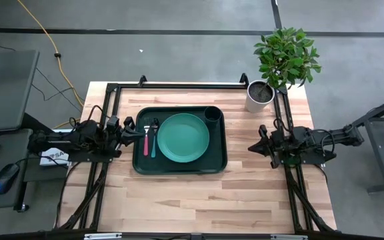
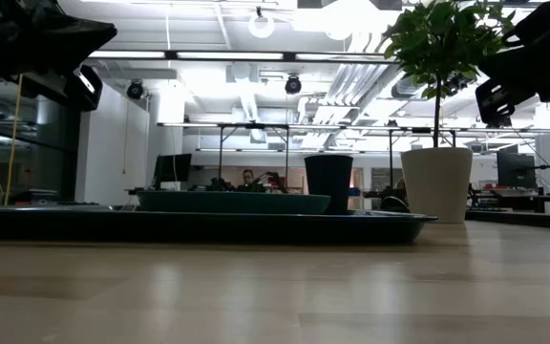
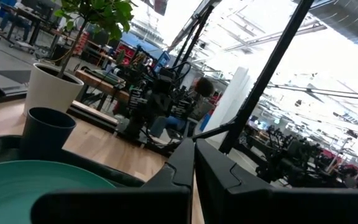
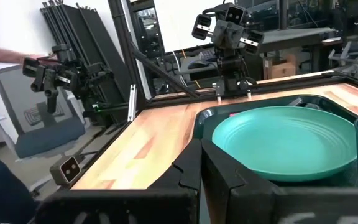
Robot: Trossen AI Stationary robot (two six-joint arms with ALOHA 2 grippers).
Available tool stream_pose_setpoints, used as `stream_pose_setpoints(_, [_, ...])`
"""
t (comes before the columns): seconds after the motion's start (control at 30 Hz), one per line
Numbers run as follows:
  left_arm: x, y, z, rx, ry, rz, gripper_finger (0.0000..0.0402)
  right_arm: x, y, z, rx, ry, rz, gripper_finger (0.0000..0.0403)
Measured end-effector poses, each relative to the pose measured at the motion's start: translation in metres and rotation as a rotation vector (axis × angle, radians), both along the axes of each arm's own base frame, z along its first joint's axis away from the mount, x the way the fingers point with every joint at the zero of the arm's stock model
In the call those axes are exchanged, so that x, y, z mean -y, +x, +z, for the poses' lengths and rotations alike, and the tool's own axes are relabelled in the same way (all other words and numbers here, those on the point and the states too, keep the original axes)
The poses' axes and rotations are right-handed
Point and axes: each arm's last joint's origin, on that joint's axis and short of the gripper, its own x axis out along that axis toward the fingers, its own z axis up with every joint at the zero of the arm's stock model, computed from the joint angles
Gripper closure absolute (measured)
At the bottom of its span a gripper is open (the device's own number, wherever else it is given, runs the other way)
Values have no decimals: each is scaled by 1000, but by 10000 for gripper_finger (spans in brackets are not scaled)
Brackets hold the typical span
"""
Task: Pick and place plate/cup/fork/spoon on tray
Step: Return to Home Position
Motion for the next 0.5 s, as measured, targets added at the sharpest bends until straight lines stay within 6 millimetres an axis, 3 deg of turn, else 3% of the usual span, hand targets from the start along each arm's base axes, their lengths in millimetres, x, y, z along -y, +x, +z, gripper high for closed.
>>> stream_pose_setpoints(0.43, [5, 0, -1, -7, -4, -39, 401, 0, 0, 0, -1, 0, 0, 403])
stream_pose_setpoints(0.5, [8, 1, -1, -15, 57, -61, 401, 0, 0, 0, -2, 0, 0, 403])
